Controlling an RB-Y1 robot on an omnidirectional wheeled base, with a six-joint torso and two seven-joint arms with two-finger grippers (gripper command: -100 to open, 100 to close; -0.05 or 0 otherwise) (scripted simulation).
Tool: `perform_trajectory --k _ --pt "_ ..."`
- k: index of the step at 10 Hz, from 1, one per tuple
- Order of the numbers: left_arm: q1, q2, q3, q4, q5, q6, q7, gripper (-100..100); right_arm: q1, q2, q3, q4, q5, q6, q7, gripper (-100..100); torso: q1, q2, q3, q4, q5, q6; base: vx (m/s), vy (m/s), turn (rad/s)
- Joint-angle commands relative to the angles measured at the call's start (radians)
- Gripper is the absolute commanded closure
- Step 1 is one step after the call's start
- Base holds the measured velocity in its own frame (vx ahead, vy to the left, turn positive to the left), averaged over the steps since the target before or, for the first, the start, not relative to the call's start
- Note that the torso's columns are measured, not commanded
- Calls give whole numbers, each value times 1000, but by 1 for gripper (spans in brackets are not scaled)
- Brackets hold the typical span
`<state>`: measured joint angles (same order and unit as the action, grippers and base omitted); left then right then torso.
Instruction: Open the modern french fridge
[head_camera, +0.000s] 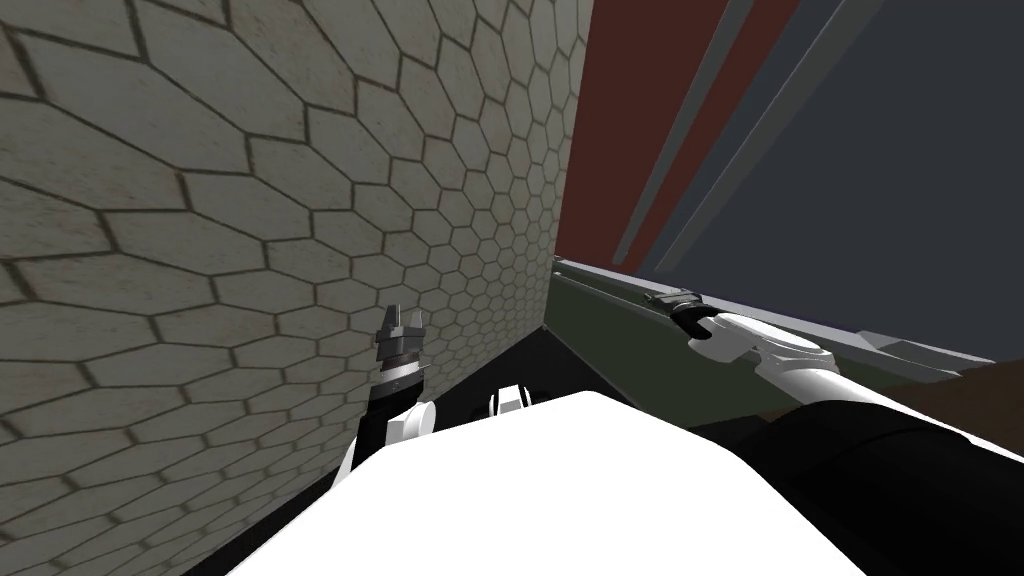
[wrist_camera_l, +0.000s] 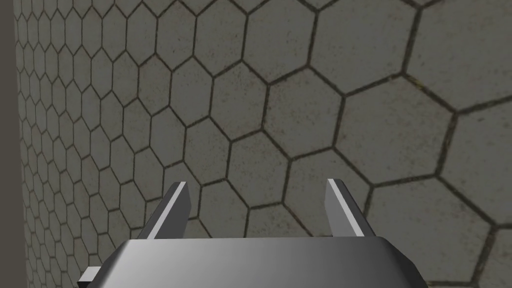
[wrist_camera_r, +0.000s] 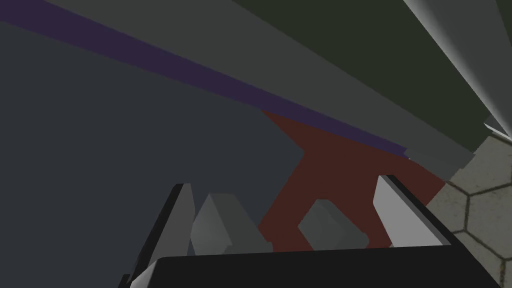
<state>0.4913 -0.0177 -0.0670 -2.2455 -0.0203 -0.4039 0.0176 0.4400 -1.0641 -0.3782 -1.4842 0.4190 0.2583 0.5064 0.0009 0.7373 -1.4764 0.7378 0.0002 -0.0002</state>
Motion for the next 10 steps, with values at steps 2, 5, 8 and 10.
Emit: perform_trajectory --k 2,5,8,10 --pt "0 0 0 0 0 0 0 0 -19 -99 -22 82 30 71 45 -100 -1 1 1 0 0 0 24 20 139" --pt "0 0 0 0 0 0 0 0 -23 -151 -40 123 50 105 69 -100 -1 1 1 0 0 0 17 17 117" --pt "0 0 0 0 0 0 0 0 -11 -146 -42 107 39 101 64 100 -2 1 1 0 -1 0 3 -1 0" --pt "0 0 0 0 0 0 0 0 -9 -147 -36 63 43 73 63 100 -1 4 3 -1 -3 -6 -188 -24 5"
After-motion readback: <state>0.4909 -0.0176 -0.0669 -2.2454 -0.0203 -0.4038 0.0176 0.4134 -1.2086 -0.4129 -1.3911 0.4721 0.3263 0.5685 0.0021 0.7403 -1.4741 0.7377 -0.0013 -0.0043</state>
